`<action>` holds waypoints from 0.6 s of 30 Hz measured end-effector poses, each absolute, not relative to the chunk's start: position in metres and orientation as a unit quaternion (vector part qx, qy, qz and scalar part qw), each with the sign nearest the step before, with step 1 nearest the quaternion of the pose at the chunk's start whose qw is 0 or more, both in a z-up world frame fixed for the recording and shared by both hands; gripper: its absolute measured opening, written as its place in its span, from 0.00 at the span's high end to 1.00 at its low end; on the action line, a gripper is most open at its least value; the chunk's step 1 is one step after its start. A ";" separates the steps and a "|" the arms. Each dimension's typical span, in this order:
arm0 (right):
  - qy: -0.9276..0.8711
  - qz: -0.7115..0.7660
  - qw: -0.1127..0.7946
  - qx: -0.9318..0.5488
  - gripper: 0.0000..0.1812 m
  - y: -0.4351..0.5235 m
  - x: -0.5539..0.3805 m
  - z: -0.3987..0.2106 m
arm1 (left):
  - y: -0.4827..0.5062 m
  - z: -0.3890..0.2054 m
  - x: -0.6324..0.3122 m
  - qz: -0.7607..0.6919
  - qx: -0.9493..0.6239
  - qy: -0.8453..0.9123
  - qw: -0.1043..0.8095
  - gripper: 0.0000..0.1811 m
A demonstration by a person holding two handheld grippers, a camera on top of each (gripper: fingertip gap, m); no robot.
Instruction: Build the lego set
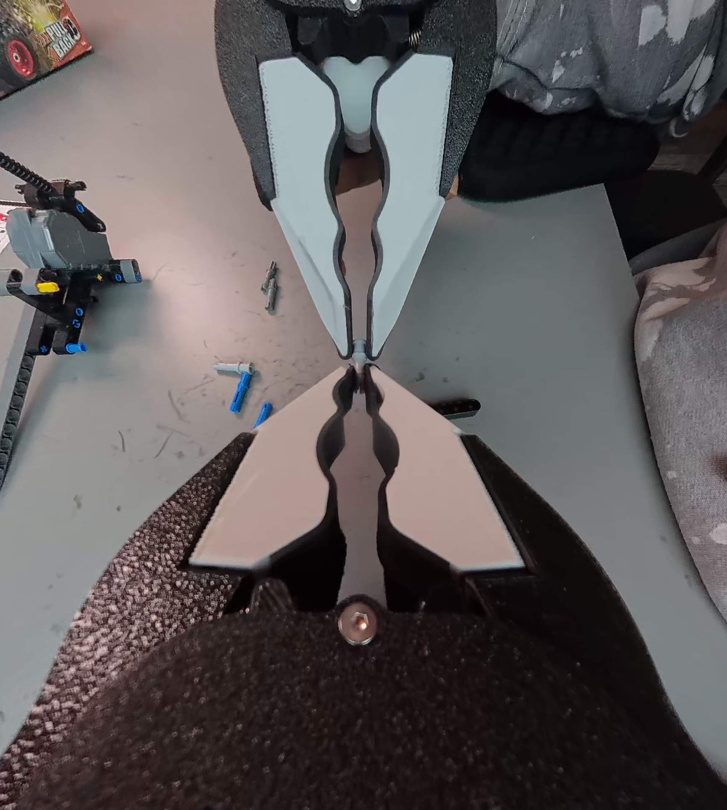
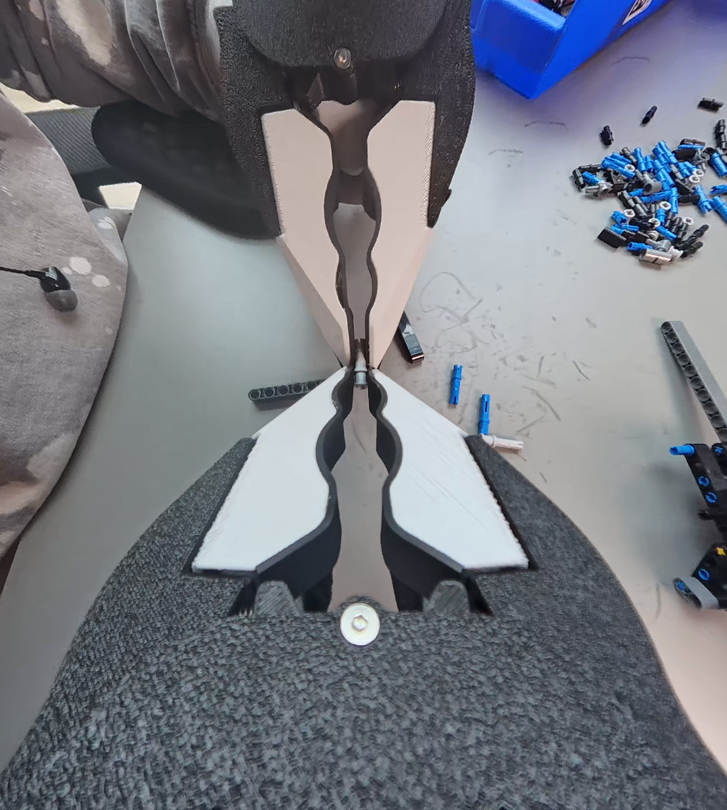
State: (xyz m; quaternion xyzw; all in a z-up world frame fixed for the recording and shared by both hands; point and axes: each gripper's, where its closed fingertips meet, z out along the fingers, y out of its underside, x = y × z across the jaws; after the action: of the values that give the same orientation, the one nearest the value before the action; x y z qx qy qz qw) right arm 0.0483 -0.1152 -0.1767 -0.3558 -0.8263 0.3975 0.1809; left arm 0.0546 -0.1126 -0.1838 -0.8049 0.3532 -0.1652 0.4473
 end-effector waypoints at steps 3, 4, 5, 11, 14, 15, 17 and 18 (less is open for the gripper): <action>-0.797 0.448 0.213 -0.343 0.97 -0.115 0.044 -0.156 | -0.112 -0.164 0.052 -0.211 -0.788 0.324 0.480 0.98; -0.781 0.474 0.227 -0.337 0.96 -0.116 0.043 -0.146 | -0.113 -0.154 0.052 -0.233 -0.777 0.312 0.495 0.98; -0.765 0.499 0.237 -0.330 0.96 -0.117 0.043 -0.135 | -0.114 -0.145 0.052 -0.257 -0.764 0.301 0.510 0.98; -0.732 0.543 0.277 -0.303 0.94 -0.120 0.043 -0.110 | -0.118 -0.119 0.051 -0.325 -0.724 0.271 0.545 0.98; -0.736 0.539 0.275 -0.303 0.94 -0.122 0.043 -0.112 | -0.119 -0.118 0.052 -0.327 -0.721 0.273 0.546 0.98; -0.735 0.541 0.274 -0.304 0.94 -0.122 0.042 -0.112 | -0.119 -0.118 0.052 -0.329 -0.720 0.273 0.547 0.98; -0.733 0.546 0.264 -0.308 0.96 -0.122 0.043 -0.111 | -0.119 -0.119 0.052 -0.330 -0.722 0.273 0.543 0.97; -0.737 0.540 0.261 -0.313 0.97 -0.121 0.043 -0.113 | -0.118 -0.122 0.052 -0.328 -0.729 0.272 0.536 0.97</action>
State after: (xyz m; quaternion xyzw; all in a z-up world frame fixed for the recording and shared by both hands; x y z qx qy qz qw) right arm 0.0426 -0.1209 -0.1132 -0.3128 -0.7367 0.5396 0.2613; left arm 0.0521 -0.1183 -0.1219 -0.7287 0.2718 -0.3283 0.5361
